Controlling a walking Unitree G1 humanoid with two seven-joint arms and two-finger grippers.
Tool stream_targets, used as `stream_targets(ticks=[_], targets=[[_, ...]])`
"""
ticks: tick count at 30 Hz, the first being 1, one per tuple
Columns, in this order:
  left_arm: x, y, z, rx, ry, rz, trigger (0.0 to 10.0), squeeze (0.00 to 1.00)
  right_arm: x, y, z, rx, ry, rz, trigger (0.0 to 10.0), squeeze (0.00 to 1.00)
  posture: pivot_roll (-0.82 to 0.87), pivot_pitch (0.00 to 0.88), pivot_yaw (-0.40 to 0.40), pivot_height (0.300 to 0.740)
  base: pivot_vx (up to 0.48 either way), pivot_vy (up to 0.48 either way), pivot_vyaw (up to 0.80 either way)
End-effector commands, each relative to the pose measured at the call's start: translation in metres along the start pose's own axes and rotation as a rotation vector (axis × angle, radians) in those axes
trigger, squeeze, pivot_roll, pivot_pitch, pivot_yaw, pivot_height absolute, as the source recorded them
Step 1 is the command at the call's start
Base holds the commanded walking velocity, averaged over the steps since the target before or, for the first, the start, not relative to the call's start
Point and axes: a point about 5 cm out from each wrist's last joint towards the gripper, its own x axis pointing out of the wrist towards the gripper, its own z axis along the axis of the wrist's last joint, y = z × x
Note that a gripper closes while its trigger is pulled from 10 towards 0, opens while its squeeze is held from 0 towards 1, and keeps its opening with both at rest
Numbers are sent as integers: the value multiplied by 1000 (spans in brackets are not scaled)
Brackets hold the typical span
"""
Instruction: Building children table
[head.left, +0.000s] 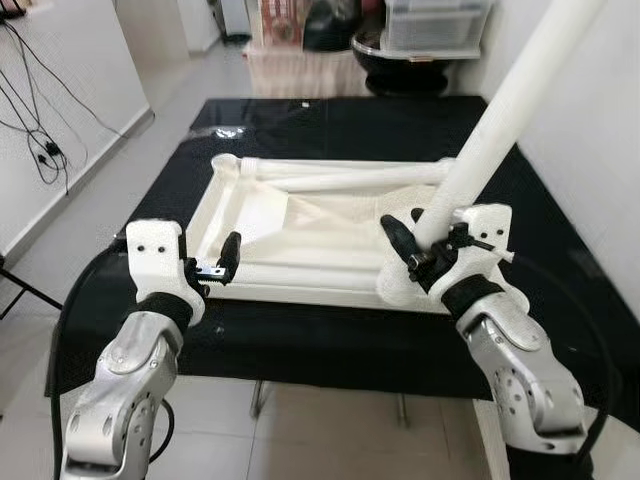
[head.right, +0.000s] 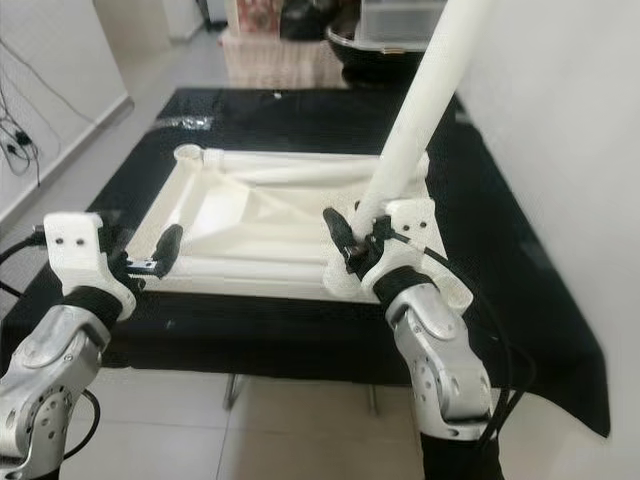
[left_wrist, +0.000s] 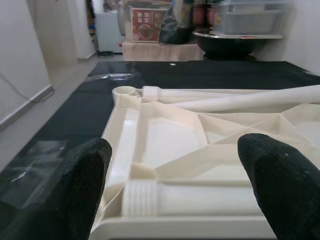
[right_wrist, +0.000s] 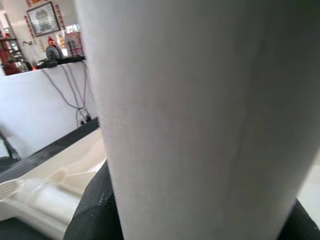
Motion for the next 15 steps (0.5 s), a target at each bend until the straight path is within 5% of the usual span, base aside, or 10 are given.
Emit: stream_targets(ticks=[1,3,15], targets=[[1,-4,1,0,7,-8,10000,0,-1,2,0,-3,8,1,10000,0,-96,31,14,740,0,0,0],[1,-4,1,-9,3,-15,10000,0,-1,3,-1,-13,18,1,10000,0,-96,31,14,740,0,0,0],[-8,2,-19,9,74,-22,10000,0,-5,5,-17,-51,91,-12,10000,0,-94,35,16,740,0,0,-800]])
